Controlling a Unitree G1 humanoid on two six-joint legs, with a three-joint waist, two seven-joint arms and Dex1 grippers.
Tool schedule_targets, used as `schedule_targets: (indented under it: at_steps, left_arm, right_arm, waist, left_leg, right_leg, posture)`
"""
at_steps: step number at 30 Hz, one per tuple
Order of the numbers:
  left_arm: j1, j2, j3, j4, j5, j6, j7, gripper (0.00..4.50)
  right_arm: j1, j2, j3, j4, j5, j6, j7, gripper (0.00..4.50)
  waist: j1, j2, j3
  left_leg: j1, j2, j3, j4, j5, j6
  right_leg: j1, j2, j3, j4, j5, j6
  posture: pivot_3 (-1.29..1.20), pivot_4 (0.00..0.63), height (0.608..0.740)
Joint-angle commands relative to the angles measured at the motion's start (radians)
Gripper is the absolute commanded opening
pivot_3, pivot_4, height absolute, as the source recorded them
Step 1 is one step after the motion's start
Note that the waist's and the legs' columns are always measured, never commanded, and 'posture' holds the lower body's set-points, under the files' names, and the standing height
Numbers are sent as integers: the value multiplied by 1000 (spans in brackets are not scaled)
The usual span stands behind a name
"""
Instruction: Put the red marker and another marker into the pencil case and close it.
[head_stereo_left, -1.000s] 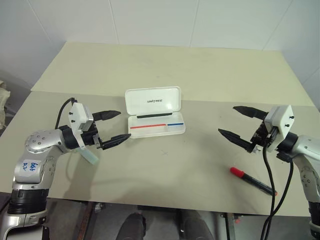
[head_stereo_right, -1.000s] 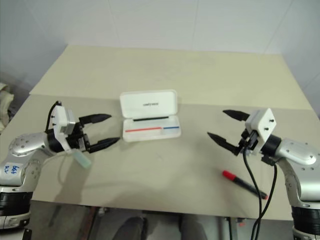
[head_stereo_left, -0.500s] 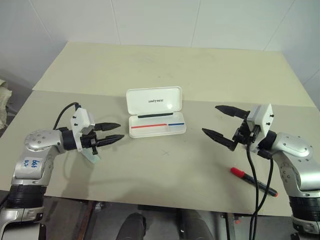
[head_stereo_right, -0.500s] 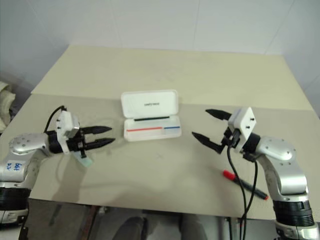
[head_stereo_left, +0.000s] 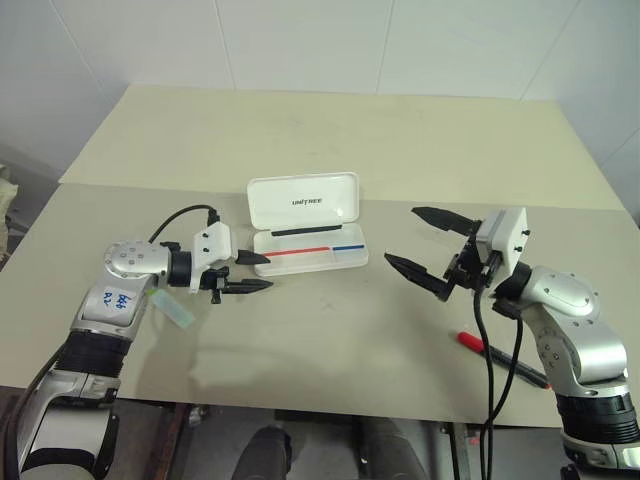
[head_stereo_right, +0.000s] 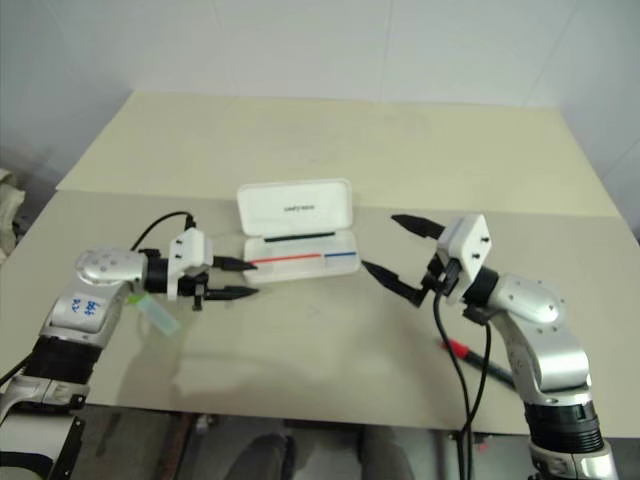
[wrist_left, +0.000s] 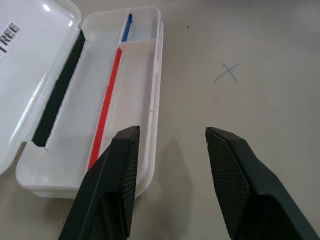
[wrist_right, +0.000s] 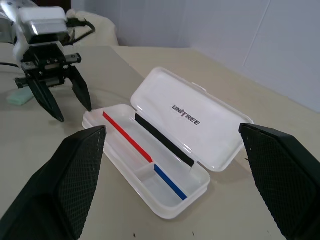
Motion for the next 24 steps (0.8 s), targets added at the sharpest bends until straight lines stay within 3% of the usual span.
schedule_targets:
  at_steps: [1, 9, 17, 24]
  left_arm:
    - [-37, -1, -13, 22, 18, -14, -25, 2098]
    - [-74, -20, -49, 67, 54, 13, -58, 2098]
    - [-158, -58, -92, 172, 110, -30, -78, 2098]
    - [-189, -79, -95, 220, 141, -58, -55, 2098]
  right_arm:
    - [6, 9, -13, -65, 4, -4, -32, 4500]
    - [45, -9, -15, -117, 28, 21, -37, 4500]
    - [52, -118, 11, -178, 128, 168, 76, 4500]
    - [30, -139, 2, -167, 132, 186, 100, 4500]
  waist:
    - [1, 0, 0]
    - [3, 0, 0]
    - [3, 0, 0]
    - [2, 0, 0]
  left_leg:
    - [0, 0, 0, 0, 0, 0]
    - [0, 0, 0, 3, 0, 0]
    - [0, 0, -1, 5, 0, 0]
    - [0, 0, -1, 4, 0, 0]
  right_leg:
    - [0, 0, 0, 0, 0, 0]
    - [0, 0, 0, 3, 0, 0]
    - [0, 0, 0, 3, 0, 0]
    - [0, 1, 0, 3, 0, 0]
  posture:
    - [0, 150, 740]
    - [0, 150, 740]
    - [0, 150, 740]
    - [0, 150, 740]
